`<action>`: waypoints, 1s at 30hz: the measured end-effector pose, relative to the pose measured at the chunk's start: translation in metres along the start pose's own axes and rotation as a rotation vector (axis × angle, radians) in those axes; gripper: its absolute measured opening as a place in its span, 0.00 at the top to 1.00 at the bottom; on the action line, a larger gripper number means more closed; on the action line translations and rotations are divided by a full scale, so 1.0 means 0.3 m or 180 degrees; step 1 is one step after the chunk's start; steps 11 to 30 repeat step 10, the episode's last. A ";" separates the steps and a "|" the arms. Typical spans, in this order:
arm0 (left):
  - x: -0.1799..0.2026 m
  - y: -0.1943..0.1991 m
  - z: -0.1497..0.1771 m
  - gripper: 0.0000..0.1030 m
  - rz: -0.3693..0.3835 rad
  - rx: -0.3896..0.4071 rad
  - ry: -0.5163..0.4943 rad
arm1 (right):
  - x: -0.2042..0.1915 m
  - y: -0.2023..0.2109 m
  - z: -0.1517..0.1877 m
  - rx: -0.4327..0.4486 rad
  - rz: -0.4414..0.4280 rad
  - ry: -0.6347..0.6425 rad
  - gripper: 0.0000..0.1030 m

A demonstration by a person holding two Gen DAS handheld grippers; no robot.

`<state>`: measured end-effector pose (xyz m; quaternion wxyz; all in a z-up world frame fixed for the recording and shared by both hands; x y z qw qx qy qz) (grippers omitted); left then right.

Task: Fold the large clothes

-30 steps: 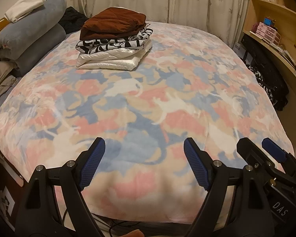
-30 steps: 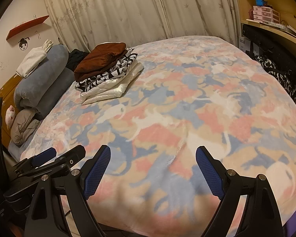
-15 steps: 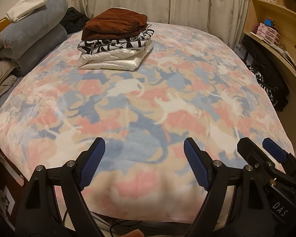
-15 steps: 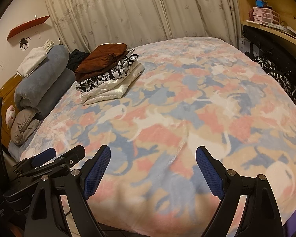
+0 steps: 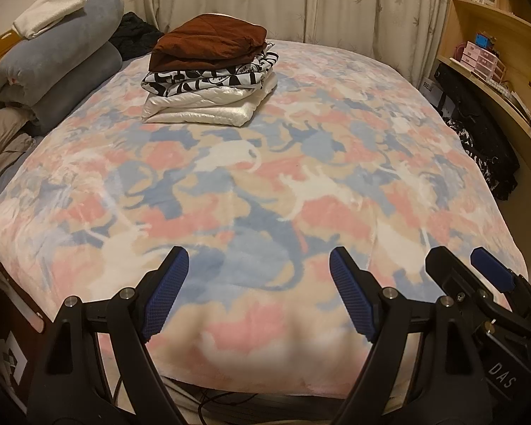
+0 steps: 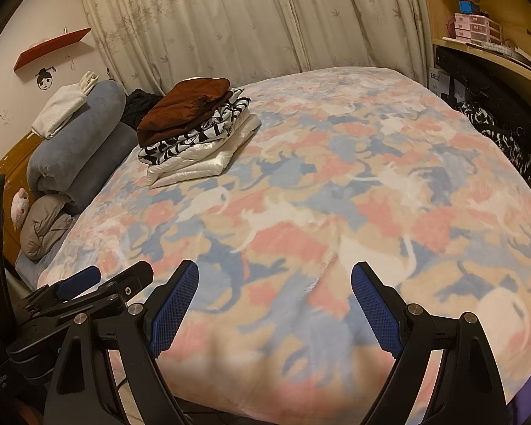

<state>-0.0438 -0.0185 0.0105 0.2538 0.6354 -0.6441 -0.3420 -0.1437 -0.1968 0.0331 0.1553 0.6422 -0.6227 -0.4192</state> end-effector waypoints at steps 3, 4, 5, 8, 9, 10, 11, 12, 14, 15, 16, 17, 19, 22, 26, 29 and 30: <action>0.000 0.000 0.005 0.22 -0.0014 0.0009 0.0003 | -0.003 -0.001 0.003 0.0003 0.0001 -0.0003 0.13; 0.000 -0.003 0.007 0.22 -0.0012 0.0006 0.0006 | -0.004 -0.001 0.004 0.0004 0.0004 -0.0004 0.13; -0.003 0.000 0.006 0.22 -0.0001 0.0005 0.0008 | -0.005 -0.002 0.005 0.0003 0.0004 -0.0005 0.13; -0.001 -0.004 0.008 0.22 0.0002 -0.0010 0.0016 | -0.010 0.000 0.008 -0.0004 0.0007 -0.0012 0.13; -0.004 -0.007 0.008 0.22 0.0005 -0.0017 0.0021 | -0.015 -0.001 0.010 -0.0009 0.0011 -0.0012 0.13; -0.002 -0.011 0.008 0.22 0.0010 -0.0026 0.0025 | -0.023 -0.001 0.012 -0.0012 0.0014 -0.0014 0.13; -0.002 -0.011 0.008 0.22 0.0010 -0.0026 0.0025 | -0.023 -0.001 0.012 -0.0012 0.0014 -0.0014 0.13; -0.002 -0.011 0.008 0.22 0.0010 -0.0026 0.0025 | -0.023 -0.001 0.012 -0.0012 0.0014 -0.0014 0.13; -0.002 -0.011 0.008 0.22 0.0010 -0.0026 0.0025 | -0.023 -0.001 0.012 -0.0012 0.0014 -0.0014 0.13; -0.002 -0.011 0.008 0.22 0.0010 -0.0026 0.0025 | -0.023 -0.001 0.012 -0.0012 0.0014 -0.0014 0.13; -0.002 -0.011 0.008 0.22 0.0010 -0.0026 0.0025 | -0.023 -0.001 0.012 -0.0012 0.0014 -0.0014 0.13; -0.002 -0.011 0.008 0.22 0.0010 -0.0026 0.0025 | -0.023 -0.001 0.012 -0.0012 0.0014 -0.0014 0.13; -0.002 -0.011 0.008 0.22 0.0010 -0.0026 0.0025 | -0.023 -0.001 0.012 -0.0012 0.0014 -0.0014 0.13; -0.002 -0.011 0.008 0.22 0.0010 -0.0026 0.0025 | -0.023 -0.001 0.012 -0.0012 0.0014 -0.0014 0.13; -0.002 -0.011 0.008 0.22 0.0010 -0.0026 0.0025 | -0.023 -0.001 0.012 -0.0012 0.0014 -0.0014 0.13; -0.002 -0.011 0.008 0.22 0.0010 -0.0026 0.0025 | -0.023 -0.001 0.012 -0.0012 0.0014 -0.0014 0.13; -0.002 -0.011 0.008 0.22 0.0010 -0.0026 0.0025 | -0.023 -0.001 0.012 -0.0012 0.0014 -0.0014 0.13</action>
Point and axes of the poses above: each gripper's, at about its wrist camera, not at the fingertips, and y roughly against the way its jaws point, x to its right, z to its underside, the point moved 3 cm from there along -y, roughly the way its jaws point, and after that the axes turned 14 degrees about -y, right-handed, at the moved point
